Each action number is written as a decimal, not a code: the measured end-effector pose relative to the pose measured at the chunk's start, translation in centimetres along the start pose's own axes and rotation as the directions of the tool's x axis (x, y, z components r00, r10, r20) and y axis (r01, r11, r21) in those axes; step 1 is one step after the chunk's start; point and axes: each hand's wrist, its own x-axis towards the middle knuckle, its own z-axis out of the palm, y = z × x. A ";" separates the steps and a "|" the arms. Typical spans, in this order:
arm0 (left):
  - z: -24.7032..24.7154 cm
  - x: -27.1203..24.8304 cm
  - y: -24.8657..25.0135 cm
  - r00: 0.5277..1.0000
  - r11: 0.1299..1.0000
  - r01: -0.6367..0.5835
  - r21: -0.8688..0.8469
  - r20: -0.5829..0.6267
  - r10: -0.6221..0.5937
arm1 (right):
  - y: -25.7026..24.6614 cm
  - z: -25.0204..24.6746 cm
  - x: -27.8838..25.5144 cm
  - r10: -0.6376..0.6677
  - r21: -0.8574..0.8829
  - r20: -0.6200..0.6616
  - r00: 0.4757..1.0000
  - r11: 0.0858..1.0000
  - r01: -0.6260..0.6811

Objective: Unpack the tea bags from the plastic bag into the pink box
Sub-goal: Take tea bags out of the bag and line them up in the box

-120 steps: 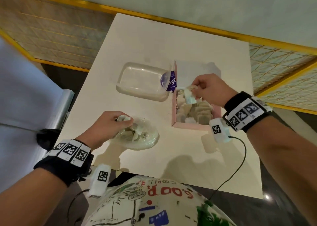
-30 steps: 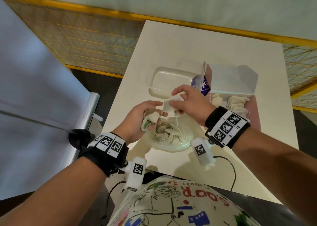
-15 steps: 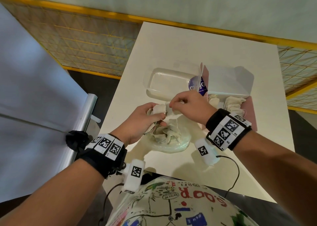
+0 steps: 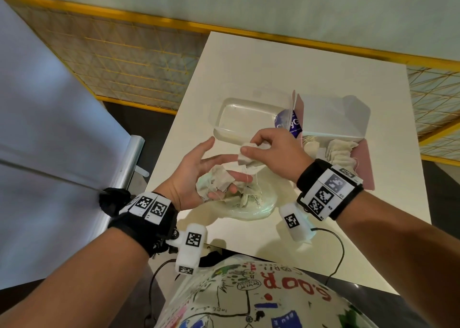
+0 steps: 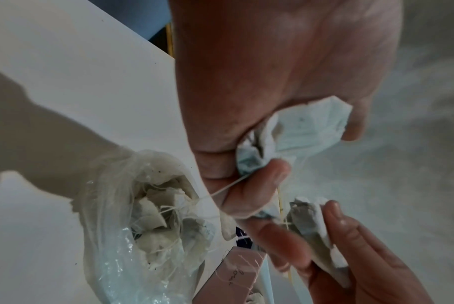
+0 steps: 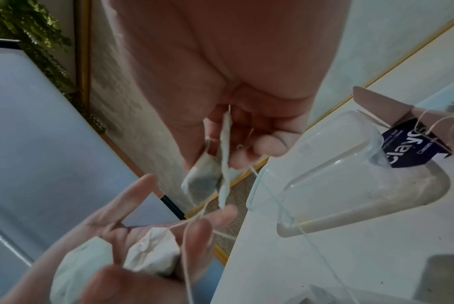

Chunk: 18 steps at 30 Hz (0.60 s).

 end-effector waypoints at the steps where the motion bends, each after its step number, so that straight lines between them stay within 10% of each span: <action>1: -0.2 -0.1 0.0 0.999 1.000 0.011 0.013 0.045 -0.012 | -0.2 -0.2 -0.1 -0.008 0.003 -0.010 1.000 1.000 0.008; 7: 0.6 0.6 -0.3 0.980 0.995 0.018 0.100 0.196 -0.037 | -1.9 0.4 -0.4 -0.120 -0.197 0.173 0.978 0.968 0.153; 11: 1.7 1.2 -0.5 1.000 1.000 -0.010 0.019 0.001 0.010 | -2.6 0.8 -0.8 -0.221 -0.486 0.217 0.951 0.820 0.302; 18: 0.6 2.6 -0.4 0.951 0.989 -0.145 0.030 -0.272 0.148 | -1.3 -0.9 -0.9 -0.290 -0.220 -0.036 0.956 0.936 0.276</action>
